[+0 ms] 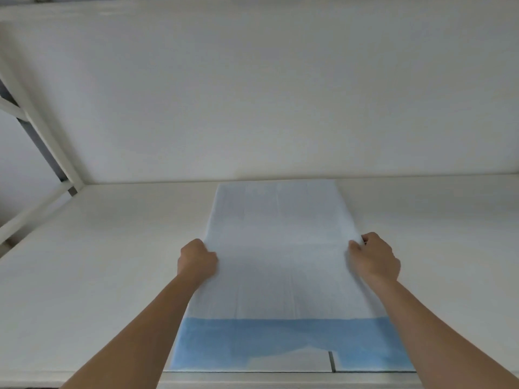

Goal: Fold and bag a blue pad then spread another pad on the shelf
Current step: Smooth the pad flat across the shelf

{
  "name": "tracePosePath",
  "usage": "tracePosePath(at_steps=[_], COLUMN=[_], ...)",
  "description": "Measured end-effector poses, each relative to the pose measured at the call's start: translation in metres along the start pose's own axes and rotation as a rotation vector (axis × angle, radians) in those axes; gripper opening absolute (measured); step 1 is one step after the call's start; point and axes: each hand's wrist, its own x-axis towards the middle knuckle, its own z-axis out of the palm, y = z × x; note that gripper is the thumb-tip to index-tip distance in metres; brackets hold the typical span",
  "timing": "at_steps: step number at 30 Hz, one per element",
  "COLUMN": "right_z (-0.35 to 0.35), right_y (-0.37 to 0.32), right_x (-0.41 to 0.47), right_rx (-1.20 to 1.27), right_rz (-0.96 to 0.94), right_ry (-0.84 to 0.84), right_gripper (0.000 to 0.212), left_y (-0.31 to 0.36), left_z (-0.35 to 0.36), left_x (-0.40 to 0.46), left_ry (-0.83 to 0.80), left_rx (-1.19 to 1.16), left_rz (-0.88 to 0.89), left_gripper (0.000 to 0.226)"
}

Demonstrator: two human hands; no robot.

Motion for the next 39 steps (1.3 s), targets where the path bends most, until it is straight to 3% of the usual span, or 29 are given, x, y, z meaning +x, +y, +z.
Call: tracePosePath(at_steps=[3, 9, 15, 21, 25, 29, 39], right_z=[0.002, 0.008, 0.002, 0.014, 0.039, 0.052, 0.056], right_y=[0.0, -0.008, -0.008, -0.035, -0.054, -0.059, -0.046], right_x=[0.001, -0.008, -0.012, -0.017, -0.026, -0.023, -0.015], right_rx=[-0.045, -0.246, -0.266, -0.091, -0.018, -0.112, -0.34], right_rz=[-0.039, -0.069, -0.171, -0.604, -0.779, -0.789, -0.764], right_ry=[0.02, 0.165, 0.189, -0.032, -0.26, -0.386, -0.359], right_gripper=[0.028, 0.033, 0.043, 0.042, 0.047, 0.052, 0.056], left_y=[0.002, -0.003, 0.008, 0.037, 0.054, 0.056, 0.034], left_z=[0.0, 0.013, 0.016, 0.042, 0.058, 0.068, 0.076], left_x=[0.0, -0.009, -0.02, -0.025, -0.02, -0.01, 0.003], left_ry=[0.013, 0.108, 0.266, 0.125, 0.056, -0.024, -0.001], left_rx=[0.039, -0.101, 0.253, 0.236, 0.186, 0.204, 0.431], left_rz=[0.015, 0.062, 0.221, 0.549, 0.618, 0.573, 0.456], left_gripper=[0.011, 0.015, 0.034, 0.052, 0.051, 0.053, 0.062])
